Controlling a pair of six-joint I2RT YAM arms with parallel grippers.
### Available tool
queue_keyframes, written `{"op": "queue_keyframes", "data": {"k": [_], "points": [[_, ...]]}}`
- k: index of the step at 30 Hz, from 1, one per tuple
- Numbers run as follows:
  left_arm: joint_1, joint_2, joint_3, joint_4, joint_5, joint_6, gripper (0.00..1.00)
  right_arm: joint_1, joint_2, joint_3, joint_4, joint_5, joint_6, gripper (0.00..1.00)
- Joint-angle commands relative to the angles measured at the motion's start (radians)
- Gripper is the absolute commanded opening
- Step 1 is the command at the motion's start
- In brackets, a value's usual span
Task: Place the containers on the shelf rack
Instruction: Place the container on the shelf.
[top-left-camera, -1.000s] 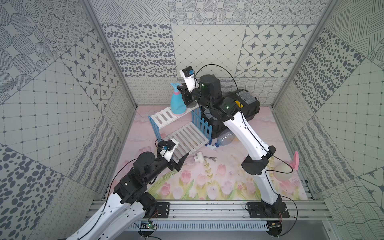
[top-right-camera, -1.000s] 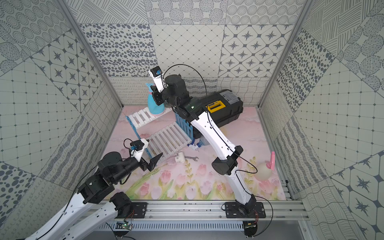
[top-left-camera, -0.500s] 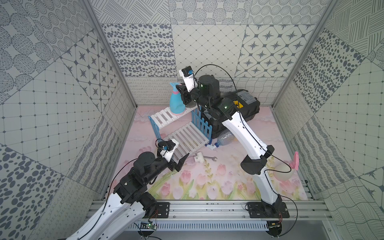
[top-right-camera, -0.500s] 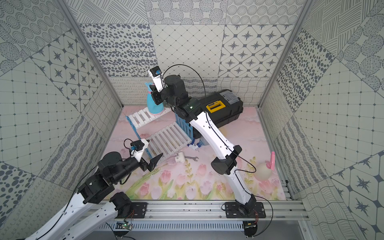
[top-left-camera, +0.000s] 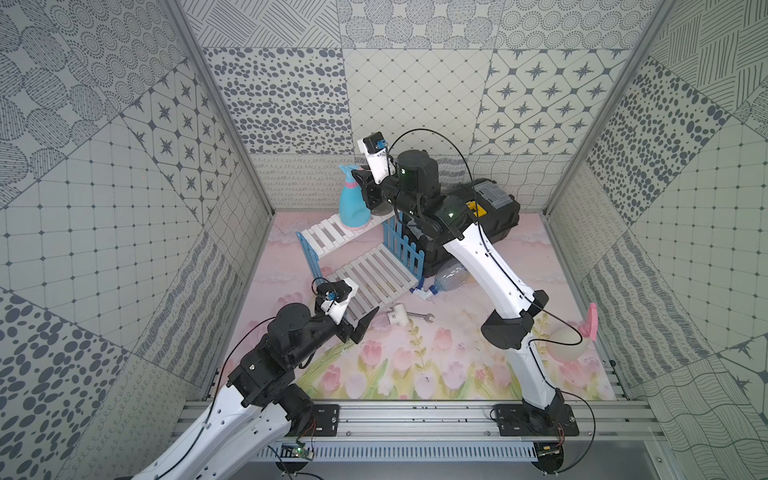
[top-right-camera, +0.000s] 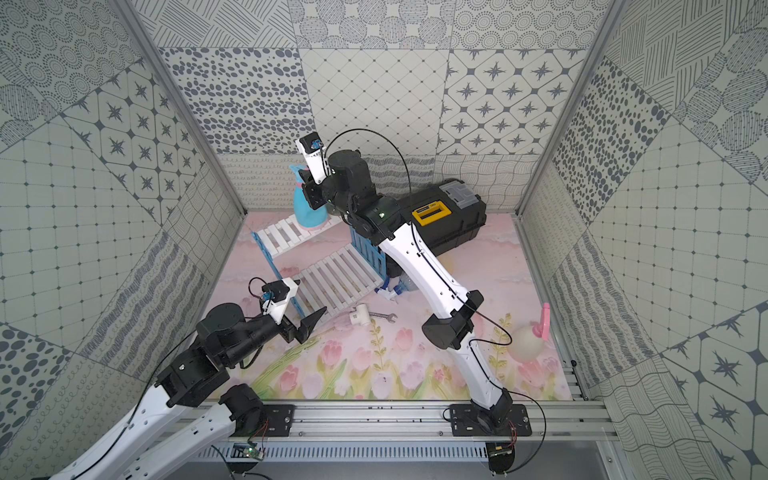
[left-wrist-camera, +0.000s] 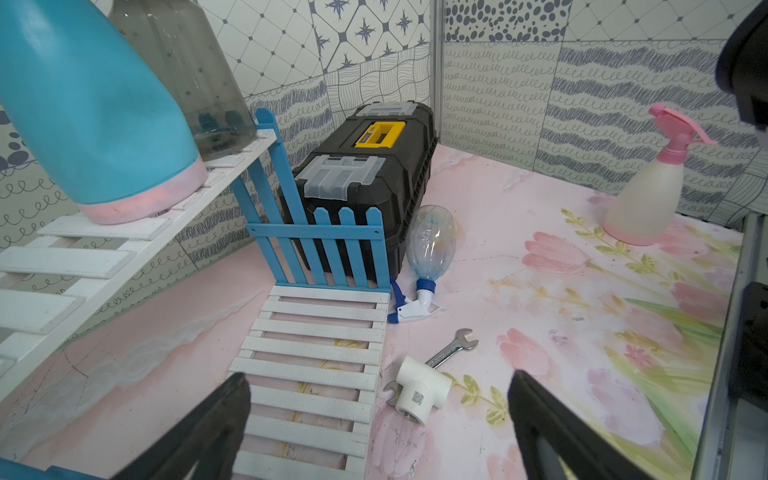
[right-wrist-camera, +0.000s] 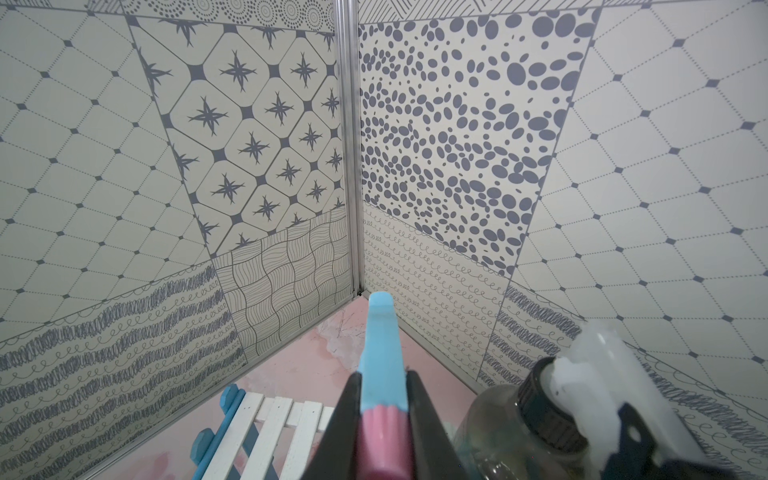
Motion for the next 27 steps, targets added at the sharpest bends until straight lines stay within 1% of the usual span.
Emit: {"op": "queue_keyframes", "data": {"k": [1, 4, 12, 14, 15, 17, 18, 23, 27], "points": [[0.006, 0.001, 0.002, 0.045, 0.015, 0.013, 0.99, 0.004, 0.009, -0.018, 0.004, 0.006, 0.005, 0.27], [0.006, 0.001, 0.002, 0.044, 0.015, 0.013, 0.99, 0.006, 0.002, -0.022, 0.006, 0.008, 0.005, 0.39], [0.007, -0.002, 0.000, 0.034, 0.017, 0.008, 0.99, 0.014, -0.046, -0.065, 0.006, 0.016, 0.005, 0.66], [0.006, -0.003, -0.001, 0.033, 0.020, 0.003, 0.99, 0.018, -0.081, -0.093, 0.006, 0.014, 0.005, 0.83], [0.006, -0.005, -0.002, 0.034, 0.024, 0.001, 0.99, 0.019, -0.096, -0.111, 0.006, 0.007, 0.005, 0.88], [0.006, -0.004, -0.005, 0.034, 0.032, -0.003, 0.99, 0.022, -0.148, -0.158, 0.006, -0.007, 0.010, 0.95], [0.008, -0.002, -0.007, 0.034, 0.036, -0.007, 0.99, 0.022, -0.186, -0.184, 0.006, -0.015, 0.013, 0.97], [0.006, 0.003, -0.014, 0.032, 0.052, -0.015, 0.99, 0.024, -0.333, -0.341, 0.007, -0.029, 0.027, 0.97], [0.007, 0.005, -0.020, 0.040, 0.055, -0.015, 0.99, 0.024, -0.472, -0.515, 0.010, -0.043, 0.047, 0.97]]}}
